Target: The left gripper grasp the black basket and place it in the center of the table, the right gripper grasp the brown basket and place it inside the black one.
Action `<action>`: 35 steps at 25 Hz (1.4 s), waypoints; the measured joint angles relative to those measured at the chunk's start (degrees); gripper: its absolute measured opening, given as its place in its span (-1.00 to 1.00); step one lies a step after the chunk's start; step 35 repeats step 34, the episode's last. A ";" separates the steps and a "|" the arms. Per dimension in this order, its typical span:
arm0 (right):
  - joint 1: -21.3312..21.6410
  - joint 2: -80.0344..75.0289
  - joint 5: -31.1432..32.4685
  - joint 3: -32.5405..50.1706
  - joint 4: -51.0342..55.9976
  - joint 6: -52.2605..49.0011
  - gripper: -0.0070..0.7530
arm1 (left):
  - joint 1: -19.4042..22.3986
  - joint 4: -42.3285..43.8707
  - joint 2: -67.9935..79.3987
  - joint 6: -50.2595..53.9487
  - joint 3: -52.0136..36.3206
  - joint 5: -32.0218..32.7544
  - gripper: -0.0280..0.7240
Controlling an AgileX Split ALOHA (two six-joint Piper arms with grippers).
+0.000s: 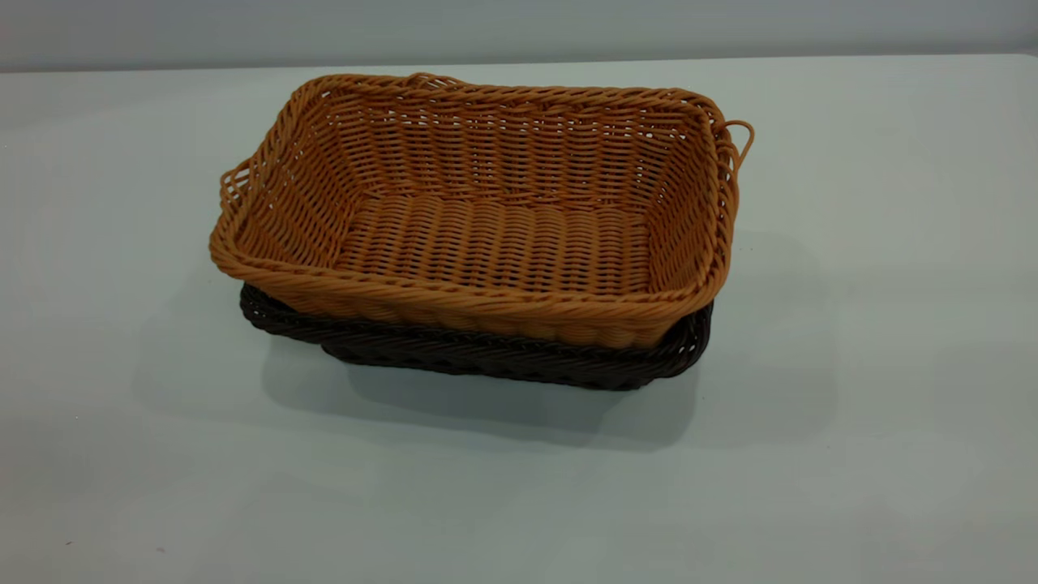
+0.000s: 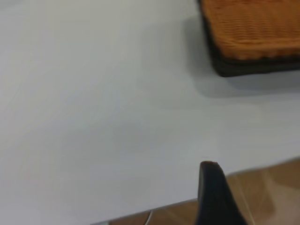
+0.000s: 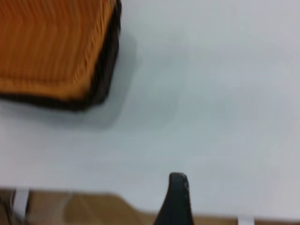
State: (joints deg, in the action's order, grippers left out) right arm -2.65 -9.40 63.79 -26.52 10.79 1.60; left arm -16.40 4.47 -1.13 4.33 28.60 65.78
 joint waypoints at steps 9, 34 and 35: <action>0.18 10.28 0.97 0.00 0.62 0.05 0.53 | 12.38 0.00 0.00 0.00 0.00 0.00 0.09; 0.25 10.28 0.92 0.00 0.68 0.11 0.53 | 18.55 0.00 0.00 0.06 0.00 0.00 0.09; 0.25 10.28 0.92 0.00 0.68 0.11 0.53 | 18.55 0.00 0.00 0.06 0.00 0.00 0.09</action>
